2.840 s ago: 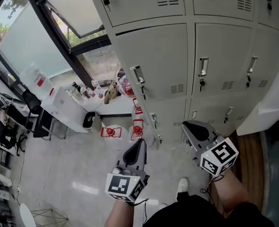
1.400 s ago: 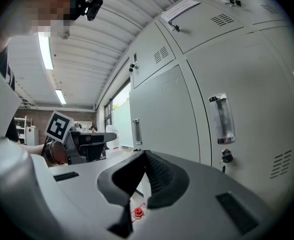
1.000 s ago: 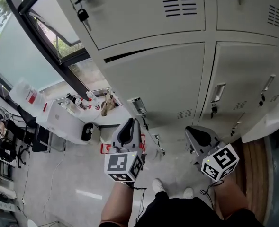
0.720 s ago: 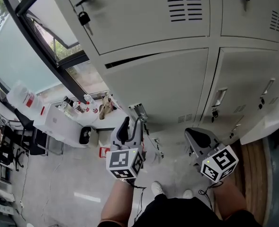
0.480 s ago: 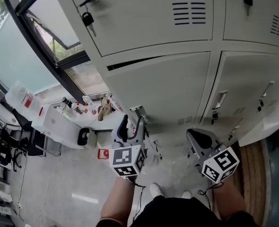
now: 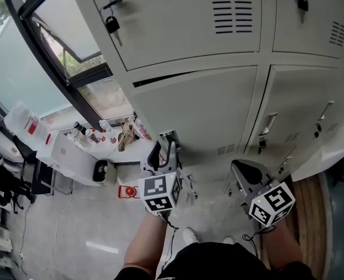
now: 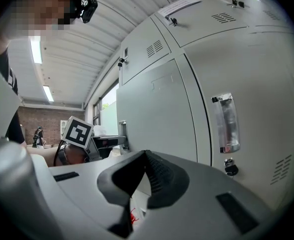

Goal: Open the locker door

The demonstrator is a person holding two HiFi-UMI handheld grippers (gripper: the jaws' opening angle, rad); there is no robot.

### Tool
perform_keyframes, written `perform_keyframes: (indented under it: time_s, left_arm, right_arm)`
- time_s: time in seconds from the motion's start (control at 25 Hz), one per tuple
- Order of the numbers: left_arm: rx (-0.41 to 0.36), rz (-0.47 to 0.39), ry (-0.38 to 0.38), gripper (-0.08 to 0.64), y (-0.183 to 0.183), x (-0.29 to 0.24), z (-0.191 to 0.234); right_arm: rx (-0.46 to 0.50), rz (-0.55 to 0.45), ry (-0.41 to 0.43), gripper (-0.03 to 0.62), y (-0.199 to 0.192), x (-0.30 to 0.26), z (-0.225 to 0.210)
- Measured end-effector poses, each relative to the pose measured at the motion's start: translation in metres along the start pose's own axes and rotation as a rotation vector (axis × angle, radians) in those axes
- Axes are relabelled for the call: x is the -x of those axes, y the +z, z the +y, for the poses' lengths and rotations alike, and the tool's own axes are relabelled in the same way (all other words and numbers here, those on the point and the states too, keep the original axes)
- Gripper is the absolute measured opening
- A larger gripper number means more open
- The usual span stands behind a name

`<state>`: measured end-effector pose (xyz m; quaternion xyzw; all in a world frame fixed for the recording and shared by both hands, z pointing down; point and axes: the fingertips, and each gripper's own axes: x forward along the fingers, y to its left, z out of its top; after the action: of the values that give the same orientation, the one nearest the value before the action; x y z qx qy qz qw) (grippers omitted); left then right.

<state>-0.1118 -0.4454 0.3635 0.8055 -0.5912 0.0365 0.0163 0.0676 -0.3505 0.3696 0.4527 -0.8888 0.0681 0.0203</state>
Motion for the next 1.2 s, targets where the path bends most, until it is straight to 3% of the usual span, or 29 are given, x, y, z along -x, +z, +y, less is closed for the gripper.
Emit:
perform_keyframes:
  time_s: [1.2]
  left_arm:
    - [0.042, 0.014, 0.015, 0.143, -0.001, 0.045, -0.021]
  right_arm:
    - [-0.004, -0.013, 0.073, 0.054, 0.0, 0.022, 0.015]
